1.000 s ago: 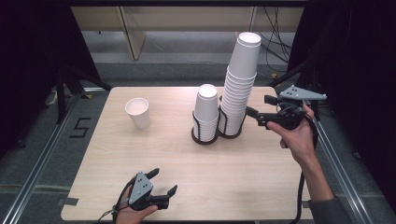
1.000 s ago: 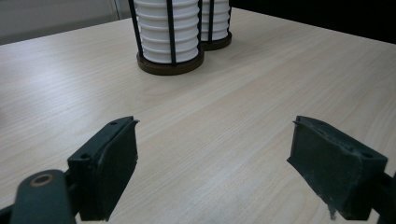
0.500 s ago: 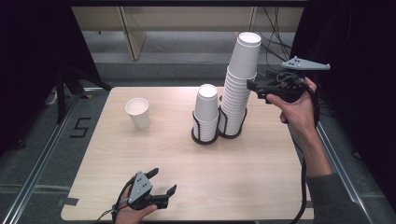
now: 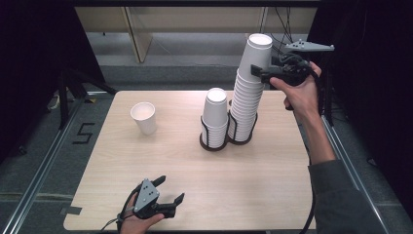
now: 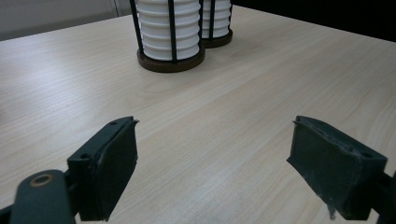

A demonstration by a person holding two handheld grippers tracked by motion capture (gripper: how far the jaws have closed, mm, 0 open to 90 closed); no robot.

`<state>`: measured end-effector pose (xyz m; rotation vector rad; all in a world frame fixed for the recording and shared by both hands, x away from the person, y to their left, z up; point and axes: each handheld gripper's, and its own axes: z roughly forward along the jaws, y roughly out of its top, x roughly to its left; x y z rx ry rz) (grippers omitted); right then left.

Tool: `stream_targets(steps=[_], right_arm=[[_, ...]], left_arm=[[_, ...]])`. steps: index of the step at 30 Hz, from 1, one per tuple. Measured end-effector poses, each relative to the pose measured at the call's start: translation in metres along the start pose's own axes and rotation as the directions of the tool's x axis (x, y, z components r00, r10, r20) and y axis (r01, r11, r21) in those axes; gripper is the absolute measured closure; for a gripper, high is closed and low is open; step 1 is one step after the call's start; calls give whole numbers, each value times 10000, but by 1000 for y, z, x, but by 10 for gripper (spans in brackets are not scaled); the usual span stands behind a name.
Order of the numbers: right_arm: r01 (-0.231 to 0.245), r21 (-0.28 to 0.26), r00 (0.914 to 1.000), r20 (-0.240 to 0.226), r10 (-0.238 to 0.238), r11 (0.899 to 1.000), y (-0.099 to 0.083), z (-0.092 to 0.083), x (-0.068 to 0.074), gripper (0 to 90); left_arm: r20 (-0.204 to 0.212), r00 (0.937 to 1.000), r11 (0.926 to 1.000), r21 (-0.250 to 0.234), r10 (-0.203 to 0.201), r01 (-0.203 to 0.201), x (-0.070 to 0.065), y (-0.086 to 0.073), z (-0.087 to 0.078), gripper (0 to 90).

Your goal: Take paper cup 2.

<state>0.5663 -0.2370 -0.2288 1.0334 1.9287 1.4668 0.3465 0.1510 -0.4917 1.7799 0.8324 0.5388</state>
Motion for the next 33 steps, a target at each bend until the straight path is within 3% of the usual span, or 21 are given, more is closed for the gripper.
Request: stream_targets(steps=[12, 13, 18, 25, 33], right_arm=[[-232, 121, 9997, 18, 232, 9997, 8, 27, -3, 154], [-302, 127, 9995, -21, 302, 9995, 9, 28, -3, 154], [-179, 132, 9998, 37, 178, 9998, 10, 33, -3, 169], [-139, 185, 9999, 42, 138, 9997, 15, 31, -3, 190], [-117, -396, 9997, 208, 126, 9991, 35, 21, 2, 205]], left_arm=[[-5, 10000, 9999, 126, 43, -42, -1, 0, -1, 146], [52, 10000, 10000, -33, -35, 35, -1, 0, 1, 146], [101, 9999, 10000, 52, 26, -27, 0, 0, 0, 147], [28, 10000, 9999, 124, 51, -51, 0, 0, -1, 146], [137, 9999, 9999, 109, 71, -72, 0, 0, 1, 147]])
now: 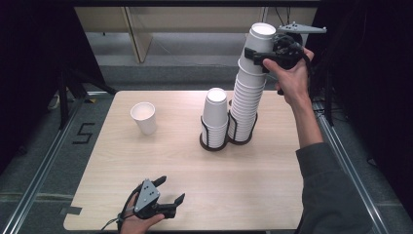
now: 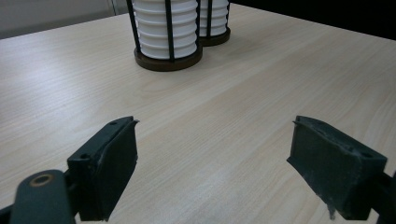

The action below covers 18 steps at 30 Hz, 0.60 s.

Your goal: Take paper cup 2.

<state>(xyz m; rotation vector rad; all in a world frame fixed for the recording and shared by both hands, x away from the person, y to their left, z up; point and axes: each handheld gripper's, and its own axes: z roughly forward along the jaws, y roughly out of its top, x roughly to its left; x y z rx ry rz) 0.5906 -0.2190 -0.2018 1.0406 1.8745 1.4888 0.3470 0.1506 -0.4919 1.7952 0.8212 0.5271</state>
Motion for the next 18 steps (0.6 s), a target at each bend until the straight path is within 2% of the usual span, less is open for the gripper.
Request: stream_targets(steps=[9, 18], right_arm=[[197, -594, 9994, 287, -180, 9980, 25, -13, 4, 209], [151, -1105, 9994, 316, -117, 9938, 36, -28, 3, 210]], left_arm=[[8, 10000, 9999, -98, -46, 46, -1, 0, 0, 146], [-56, 10000, 9999, 92, 53, -52, -1, 0, -1, 147]])
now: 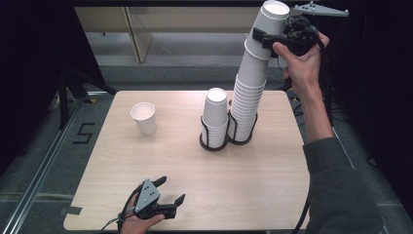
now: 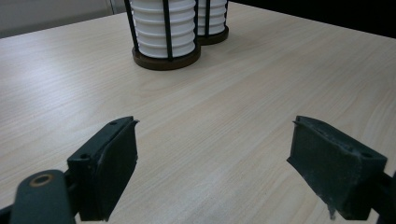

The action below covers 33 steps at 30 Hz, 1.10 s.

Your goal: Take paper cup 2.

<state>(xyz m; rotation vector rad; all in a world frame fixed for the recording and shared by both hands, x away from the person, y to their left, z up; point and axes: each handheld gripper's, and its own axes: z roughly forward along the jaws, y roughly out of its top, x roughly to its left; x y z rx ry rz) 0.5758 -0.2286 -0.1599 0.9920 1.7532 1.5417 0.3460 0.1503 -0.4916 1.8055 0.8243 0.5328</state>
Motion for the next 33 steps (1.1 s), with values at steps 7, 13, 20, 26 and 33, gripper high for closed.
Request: stream_targets(steps=[7, 13, 20, 26, 33], right_arm=[[-177, -689, 9998, -95, 170, 9975, 16, -20, -3, 211], [-95, -755, 9999, 37, 98, 9971, 22, -44, -6, 211], [248, -482, 9997, 42, -247, 9985, 8, -71, -4, 211], [516, -200, 9986, -115, -518, 9985, -12, -93, 6, 211], [737, -103, 9948, -698, -743, 9972, -46, -115, 26, 211]], left_arm=[[-12, 10000, 10000, -8, 2, -2, 0, 0, 0, 147], [-17, 10000, 10000, -49, -41, 41, -1, 0, 1, 147], [-29, 10000, 10000, -35, -32, 32, -1, 0, 1, 146], [-89, 9999, 10000, -11, -53, 53, 0, 1, 1, 147], [-126, 9999, 9999, -91, -73, 72, 1, 0, 2, 147]])
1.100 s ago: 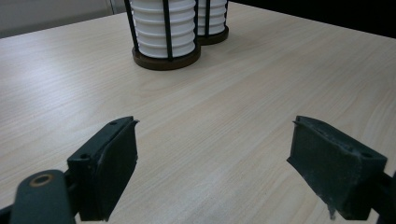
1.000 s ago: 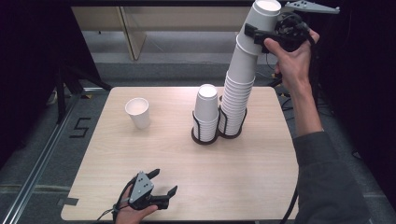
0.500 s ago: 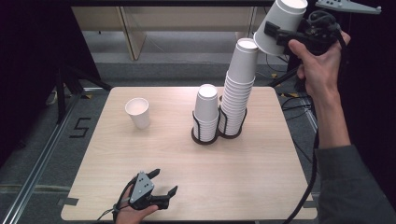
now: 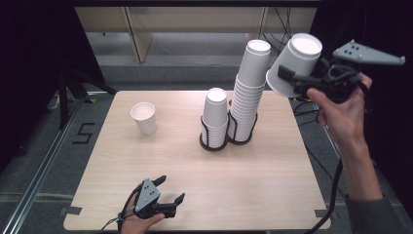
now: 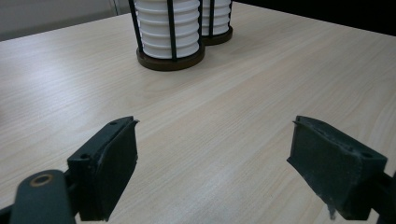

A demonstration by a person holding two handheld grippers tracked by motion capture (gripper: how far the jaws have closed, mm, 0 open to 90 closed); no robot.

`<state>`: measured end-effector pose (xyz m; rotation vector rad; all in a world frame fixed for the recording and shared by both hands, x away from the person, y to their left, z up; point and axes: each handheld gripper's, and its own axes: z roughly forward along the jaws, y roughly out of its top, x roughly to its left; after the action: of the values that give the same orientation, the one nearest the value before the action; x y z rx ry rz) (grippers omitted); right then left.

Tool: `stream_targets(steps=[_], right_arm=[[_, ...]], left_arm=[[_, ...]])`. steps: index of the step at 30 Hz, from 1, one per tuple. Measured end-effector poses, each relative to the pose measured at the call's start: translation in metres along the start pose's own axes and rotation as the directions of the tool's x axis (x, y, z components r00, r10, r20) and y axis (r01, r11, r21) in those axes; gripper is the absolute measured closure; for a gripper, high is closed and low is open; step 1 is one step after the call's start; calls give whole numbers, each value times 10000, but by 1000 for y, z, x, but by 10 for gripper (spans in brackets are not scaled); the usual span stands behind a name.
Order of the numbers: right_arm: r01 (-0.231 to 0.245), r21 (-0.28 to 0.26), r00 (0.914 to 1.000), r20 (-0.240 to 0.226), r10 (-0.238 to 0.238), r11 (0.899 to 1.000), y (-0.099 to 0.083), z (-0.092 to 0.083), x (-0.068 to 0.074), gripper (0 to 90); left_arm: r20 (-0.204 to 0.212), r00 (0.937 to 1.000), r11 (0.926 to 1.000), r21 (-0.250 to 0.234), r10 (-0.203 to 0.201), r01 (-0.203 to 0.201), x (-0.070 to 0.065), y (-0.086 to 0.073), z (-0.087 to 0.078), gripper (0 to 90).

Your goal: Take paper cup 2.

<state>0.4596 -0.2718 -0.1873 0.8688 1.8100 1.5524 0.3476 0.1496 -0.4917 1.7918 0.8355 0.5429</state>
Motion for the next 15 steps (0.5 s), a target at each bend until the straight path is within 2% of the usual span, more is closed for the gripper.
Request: stream_targets(steps=[4, 8, 11, 12, 14, 15], right_arm=[[236, 43, 9992, -334, -234, 9997, -27, -5, 18, 211], [487, 298, 9968, -643, -467, 9984, -54, 0, 35, 211], [347, 507, 9950, -951, -298, 9981, -73, 5, 44, 211], [114, 669, 9936, -1127, -38, 9977, -79, 7, 48, 211], [202, 721, 9923, -1237, -111, 9972, -90, 13, 52, 211], [35, 702, 9897, -1430, 66, 9975, -97, 16, 56, 211]], left_arm=[[-68, 10000, 10000, 83, 25, -24, 0, 0, 0, 146], [-69, 10000, 10000, 17, 55, -55, 1, 0, 1, 147], [-108, 9999, 10000, -4, 43, -43, 1, 0, 1, 146], [-106, 9999, 10000, -22, 39, -39, 2, 0, 1, 146], [-112, 9999, 10000, -28, 30, -31, 2, 0, 1, 147], [-117, 9999, 10000, -17, 23, -24, 2, 0, 1, 146]])
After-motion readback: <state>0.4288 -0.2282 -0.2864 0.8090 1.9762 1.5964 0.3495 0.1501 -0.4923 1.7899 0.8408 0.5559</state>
